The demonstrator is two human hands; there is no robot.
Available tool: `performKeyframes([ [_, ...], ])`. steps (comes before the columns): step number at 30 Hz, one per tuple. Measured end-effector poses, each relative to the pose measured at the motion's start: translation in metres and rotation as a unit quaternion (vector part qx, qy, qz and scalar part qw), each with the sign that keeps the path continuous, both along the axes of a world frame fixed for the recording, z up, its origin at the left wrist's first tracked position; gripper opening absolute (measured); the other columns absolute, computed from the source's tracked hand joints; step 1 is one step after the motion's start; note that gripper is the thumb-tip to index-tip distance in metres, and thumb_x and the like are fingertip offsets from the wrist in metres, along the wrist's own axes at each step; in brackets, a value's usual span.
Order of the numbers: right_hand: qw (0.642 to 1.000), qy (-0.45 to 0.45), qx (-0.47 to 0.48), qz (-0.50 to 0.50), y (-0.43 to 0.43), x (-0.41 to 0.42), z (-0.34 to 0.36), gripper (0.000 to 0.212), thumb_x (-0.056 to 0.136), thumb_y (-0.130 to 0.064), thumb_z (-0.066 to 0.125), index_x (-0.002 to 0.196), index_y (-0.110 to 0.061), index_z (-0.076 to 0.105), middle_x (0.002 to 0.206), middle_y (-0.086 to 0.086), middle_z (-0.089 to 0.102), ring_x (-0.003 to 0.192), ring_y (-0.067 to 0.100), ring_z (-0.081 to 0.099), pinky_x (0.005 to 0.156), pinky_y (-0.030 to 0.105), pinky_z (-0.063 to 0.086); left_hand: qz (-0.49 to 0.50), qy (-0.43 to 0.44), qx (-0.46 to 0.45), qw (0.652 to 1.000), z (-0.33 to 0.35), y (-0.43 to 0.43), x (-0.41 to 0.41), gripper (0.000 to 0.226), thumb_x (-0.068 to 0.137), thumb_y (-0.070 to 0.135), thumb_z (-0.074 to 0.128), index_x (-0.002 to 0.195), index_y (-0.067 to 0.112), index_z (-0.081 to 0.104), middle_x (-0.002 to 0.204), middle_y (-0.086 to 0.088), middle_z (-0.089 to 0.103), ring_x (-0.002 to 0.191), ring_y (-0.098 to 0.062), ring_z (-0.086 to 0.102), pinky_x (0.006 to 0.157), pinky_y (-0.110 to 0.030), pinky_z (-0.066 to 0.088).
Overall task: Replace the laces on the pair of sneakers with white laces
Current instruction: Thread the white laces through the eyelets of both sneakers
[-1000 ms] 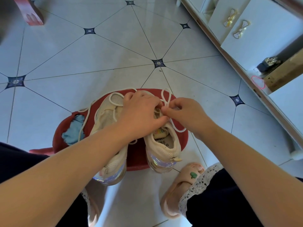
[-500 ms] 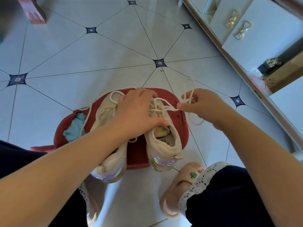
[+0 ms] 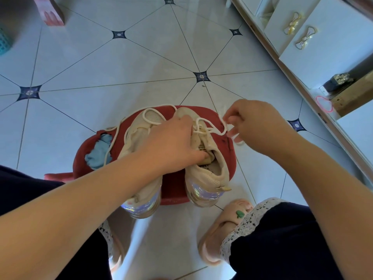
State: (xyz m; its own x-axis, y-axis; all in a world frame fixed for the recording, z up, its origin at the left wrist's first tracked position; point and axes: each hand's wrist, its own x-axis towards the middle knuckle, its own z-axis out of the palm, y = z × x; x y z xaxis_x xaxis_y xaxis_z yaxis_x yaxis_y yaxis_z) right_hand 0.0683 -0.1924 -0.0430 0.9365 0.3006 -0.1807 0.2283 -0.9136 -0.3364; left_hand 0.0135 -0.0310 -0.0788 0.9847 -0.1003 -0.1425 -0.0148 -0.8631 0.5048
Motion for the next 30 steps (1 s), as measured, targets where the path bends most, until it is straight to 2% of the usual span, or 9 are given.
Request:
performKeyframes([
  [2, 0.999, 0.007, 0.042, 0.017, 0.005, -0.005, 0.001, 0.017, 0.091, -0.012, 0.051, 0.09, -0.02, 0.065, 0.078, -0.005, 0.068, 0.068, 0.007, 0.066, 0.069, 0.025, 0.054, 0.009, 0.012, -0.008, 1.0, 0.001, 0.001, 0.0, 0.04, 0.068, 0.043, 0.068, 0.09, 0.016, 0.05, 0.083, 0.003, 0.056, 0.076, -0.016, 0.055, 0.065, -0.036, 0.048],
  [6, 0.993, 0.018, 0.106, 0.043, 0.013, -0.011, 0.0, 0.024, 0.092, -0.019, 0.051, 0.106, -0.026, 0.069, 0.065, -0.026, 0.05, 0.055, -0.016, 0.05, 0.059, -0.004, 0.036, 0.04, 0.004, -0.048, 0.998, 0.003, 0.0, -0.002, 0.028, 0.072, 0.03, 0.066, 0.089, 0.008, 0.061, 0.082, -0.006, 0.067, 0.076, -0.019, 0.061, 0.071, -0.04, 0.052],
  [9, 0.99, 0.076, 0.106, 0.057, 0.016, -0.014, -0.005, 0.032, 0.095, -0.013, 0.043, 0.119, -0.024, 0.062, 0.077, -0.017, 0.057, 0.059, -0.008, 0.047, 0.056, 0.0, 0.036, 0.083, 0.025, -0.092, 0.992, 0.004, 0.004, -0.001, 0.023, 0.074, 0.029, 0.065, 0.088, 0.01, 0.066, 0.081, -0.004, 0.068, 0.075, -0.016, 0.062, 0.069, -0.035, 0.05],
  [12, 0.985, 0.093, 0.138, 0.051, 0.019, -0.018, -0.012, 0.037, 0.092, -0.006, 0.042, 0.117, -0.027, 0.059, 0.071, -0.014, 0.059, 0.056, -0.008, 0.049, 0.053, 0.005, 0.037, 0.135, 0.057, -0.145, 0.978, 0.004, 0.007, 0.001, 0.014, 0.073, 0.024, 0.065, 0.084, 0.016, 0.065, 0.08, -0.001, 0.067, 0.075, -0.015, 0.061, 0.068, -0.033, 0.049],
  [16, 0.975, 0.065, 0.21, 0.007, 0.025, -0.021, -0.017, 0.023, 0.085, -0.004, 0.054, 0.082, -0.026, 0.059, 0.064, -0.012, 0.062, 0.051, -0.005, 0.054, 0.044, 0.003, 0.036, 0.172, 0.105, -0.234, 0.951, 0.004, 0.01, 0.003, 0.008, 0.071, 0.012, 0.067, 0.077, 0.017, 0.066, 0.071, -0.002, 0.066, 0.072, -0.018, 0.063, 0.076, -0.039, 0.053],
  [19, 0.978, 0.023, 0.205, 0.005, 0.029, -0.024, -0.022, 0.028, 0.082, -0.012, 0.063, 0.067, -0.035, 0.056, 0.067, -0.019, 0.057, 0.064, -0.004, 0.054, 0.053, 0.001, 0.038, 0.187, 0.148, -0.292, 0.926, 0.003, 0.013, 0.005, 0.011, 0.071, 0.011, 0.073, 0.078, 0.017, 0.068, 0.072, -0.004, 0.068, 0.068, -0.014, 0.062, 0.07, -0.029, 0.054],
  [23, 0.98, -0.004, 0.198, 0.008, 0.033, -0.026, -0.029, 0.023, 0.082, -0.017, 0.065, 0.07, -0.036, 0.059, 0.071, -0.023, 0.056, 0.074, -0.007, 0.054, 0.064, 0.003, 0.038, 0.197, 0.144, -0.312, 0.918, -0.002, 0.015, 0.006, 0.007, 0.076, 0.01, 0.071, 0.074, 0.016, 0.068, 0.069, -0.003, 0.067, 0.061, -0.01, 0.06, 0.061, -0.021, 0.051],
  [27, 0.978, -0.005, 0.206, -0.01, 0.033, -0.023, -0.032, 0.028, 0.081, -0.018, 0.066, 0.066, -0.039, 0.056, 0.069, -0.023, 0.056, 0.069, -0.009, 0.053, 0.063, -0.003, 0.036, 0.189, 0.132, -0.307, 0.924, -0.007, 0.017, 0.007, 0.008, 0.079, 0.012, 0.068, 0.072, 0.016, 0.068, 0.069, -0.004, 0.068, 0.064, -0.012, 0.062, 0.066, -0.024, 0.052],
  [30, 0.972, 0.007, 0.234, -0.026, 0.034, -0.023, -0.035, 0.022, 0.079, -0.02, 0.068, 0.068, -0.036, 0.057, 0.07, -0.019, 0.06, 0.068, -0.006, 0.056, 0.063, 0.005, 0.042, 0.164, 0.126, -0.288, 0.935, -0.006, 0.017, 0.006, 0.008, 0.075, 0.026, 0.073, 0.076, 0.018, 0.071, 0.072, -0.003, 0.071, 0.073, -0.018, 0.066, 0.072, -0.03, 0.054],
])
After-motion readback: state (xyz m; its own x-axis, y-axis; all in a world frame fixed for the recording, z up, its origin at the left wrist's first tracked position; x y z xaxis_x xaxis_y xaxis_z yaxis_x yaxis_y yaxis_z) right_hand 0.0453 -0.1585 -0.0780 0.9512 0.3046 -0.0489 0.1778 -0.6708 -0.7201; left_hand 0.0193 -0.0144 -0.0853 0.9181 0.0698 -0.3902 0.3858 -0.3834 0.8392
